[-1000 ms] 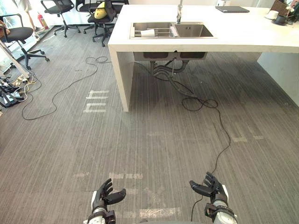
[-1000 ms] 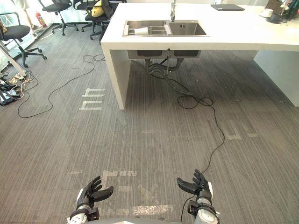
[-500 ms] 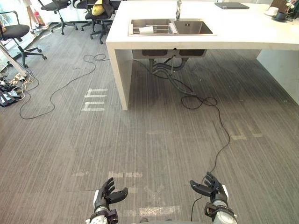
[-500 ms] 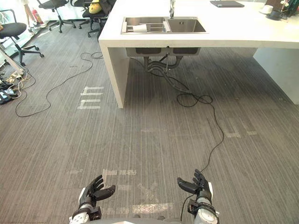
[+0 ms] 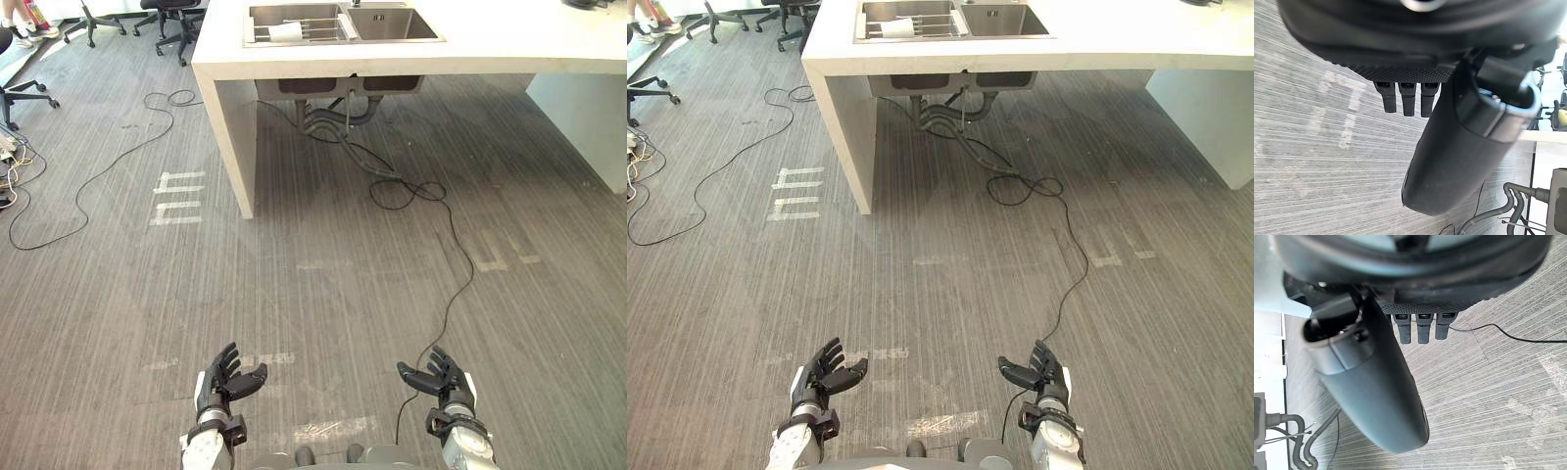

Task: Walk over to the sink, pick up the cup, carry it to the dishwasher, place the cup inside the dishwasher, then close the dishwasher door

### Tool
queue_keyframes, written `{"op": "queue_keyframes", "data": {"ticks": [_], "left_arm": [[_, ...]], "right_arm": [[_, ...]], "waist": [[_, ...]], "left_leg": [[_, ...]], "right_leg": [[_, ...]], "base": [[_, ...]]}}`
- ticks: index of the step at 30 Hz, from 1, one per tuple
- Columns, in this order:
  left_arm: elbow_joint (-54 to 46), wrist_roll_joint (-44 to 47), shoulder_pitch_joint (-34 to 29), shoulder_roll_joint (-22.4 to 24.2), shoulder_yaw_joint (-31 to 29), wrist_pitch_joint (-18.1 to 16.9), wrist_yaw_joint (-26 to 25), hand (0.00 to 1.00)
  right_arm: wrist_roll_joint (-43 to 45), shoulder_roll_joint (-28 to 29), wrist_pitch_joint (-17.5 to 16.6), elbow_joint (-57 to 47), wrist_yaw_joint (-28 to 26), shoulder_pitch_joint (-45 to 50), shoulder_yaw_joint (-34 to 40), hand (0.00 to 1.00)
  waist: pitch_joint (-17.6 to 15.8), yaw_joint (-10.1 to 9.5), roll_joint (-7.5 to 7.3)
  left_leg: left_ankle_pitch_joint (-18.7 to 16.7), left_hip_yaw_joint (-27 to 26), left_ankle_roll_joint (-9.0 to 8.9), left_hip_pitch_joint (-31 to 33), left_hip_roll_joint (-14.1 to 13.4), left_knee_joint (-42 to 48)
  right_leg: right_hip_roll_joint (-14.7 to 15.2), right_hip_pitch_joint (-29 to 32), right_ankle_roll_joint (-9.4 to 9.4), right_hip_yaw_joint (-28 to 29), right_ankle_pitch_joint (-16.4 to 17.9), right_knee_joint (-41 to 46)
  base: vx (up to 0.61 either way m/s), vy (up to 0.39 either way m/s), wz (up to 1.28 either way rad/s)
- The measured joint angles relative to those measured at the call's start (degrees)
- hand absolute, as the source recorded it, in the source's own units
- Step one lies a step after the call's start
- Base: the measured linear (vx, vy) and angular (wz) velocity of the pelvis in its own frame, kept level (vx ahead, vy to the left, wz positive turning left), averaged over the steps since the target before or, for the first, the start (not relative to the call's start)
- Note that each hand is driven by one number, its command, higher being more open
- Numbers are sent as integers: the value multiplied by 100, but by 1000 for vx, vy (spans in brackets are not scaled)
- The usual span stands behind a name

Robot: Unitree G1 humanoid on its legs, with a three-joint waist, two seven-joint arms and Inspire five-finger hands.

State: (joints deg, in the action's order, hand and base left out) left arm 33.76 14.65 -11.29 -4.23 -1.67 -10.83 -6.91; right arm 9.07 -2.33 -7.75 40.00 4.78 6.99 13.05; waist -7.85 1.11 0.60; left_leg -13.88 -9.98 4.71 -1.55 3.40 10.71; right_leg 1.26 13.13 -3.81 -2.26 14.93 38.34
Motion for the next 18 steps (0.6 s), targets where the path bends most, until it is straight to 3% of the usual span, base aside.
{"op": "queue_keyframes", "data": {"ticks": [3,5,7,8,9,11,13,14,16,18], "left_arm": [[8,0,80,-24,1,3,-41,90],[23,11,249,-19,-13,1,-69,90],[33,50,255,-109,-5,-2,-77,90],[102,94,266,-128,-21,4,-83,90],[137,120,280,-81,-33,6,-101,90],[153,117,363,70,-16,-1,-82,90],[171,118,420,191,-7,2,-27,90],[161,120,347,260,4,1,-17,90],[157,122,320,268,54,0,-17,90],[102,123,319,261,89,1,-19,90]], "right_arm": [[-23,-62,54,3,-7,14,-10,90],[-27,-250,76,9,-21,-35,-151,90],[-28,-335,71,-28,-42,8,-264,90],[-29,-392,59,-8,-43,56,-261,90],[-29,-443,78,21,-36,38,-256,90],[-28,-505,75,-1,-15,-26,-218,90],[-25,-524,75,-10,-19,8,-243,90],[-16,-524,67,-14,-4,95,-348,90],[-12,-538,24,-16,3,93,-373,90],[-11,-519,-22,-14,5,-67,-355,90]], "waist": [[-106,43,23],[-198,94,170],[-178,114,109],[-156,125,44],[-126,136,121],[-111,176,249],[-162,191,261],[-224,154,226],[-253,108,182],[-287,-5,224]], "left_leg": [[-107,163,-8,-259,-38,4],[-202,265,-178,-375,-356,-9],[-369,259,-469,-586,-460,-7],[-553,273,-635,-807,-468,38],[-595,253,-702,-797,-578,140],[-567,304,-742,-362,-841,1126],[-133,345,-812,212,-1088,2802],[-97,261,-742,527,-1327,3961],[-170,135,-706,844,-1486,4464],[-292,139,-714,1545,-1466,4035]], "right_leg": [[194,292,138,-432,314,167],[6,681,190,-613,287,-377],[-95,668,279,-575,-628,-1542],[-40,590,992,-639,-1278,-1571],[-109,546,1082,-675,-1213,-1564],[-305,261,1191,-773,-1142,-1927],[-420,-351,1244,-866,-1150,-2436],[-480,-1017,1399,-861,-1146,-2823],[-468,-1446,1417,-753,-1134,-3106],[-350,-1779,1421,-518,-1117,-3385]], "base": [[236,-13,20],[316,-108,27],[369,-123,7],[368,-117,2],[443,-157,-1],[444,-194,12],[459,-188,27],[402,-120,8],[321,-70,-15],[347,57,-42]]}}
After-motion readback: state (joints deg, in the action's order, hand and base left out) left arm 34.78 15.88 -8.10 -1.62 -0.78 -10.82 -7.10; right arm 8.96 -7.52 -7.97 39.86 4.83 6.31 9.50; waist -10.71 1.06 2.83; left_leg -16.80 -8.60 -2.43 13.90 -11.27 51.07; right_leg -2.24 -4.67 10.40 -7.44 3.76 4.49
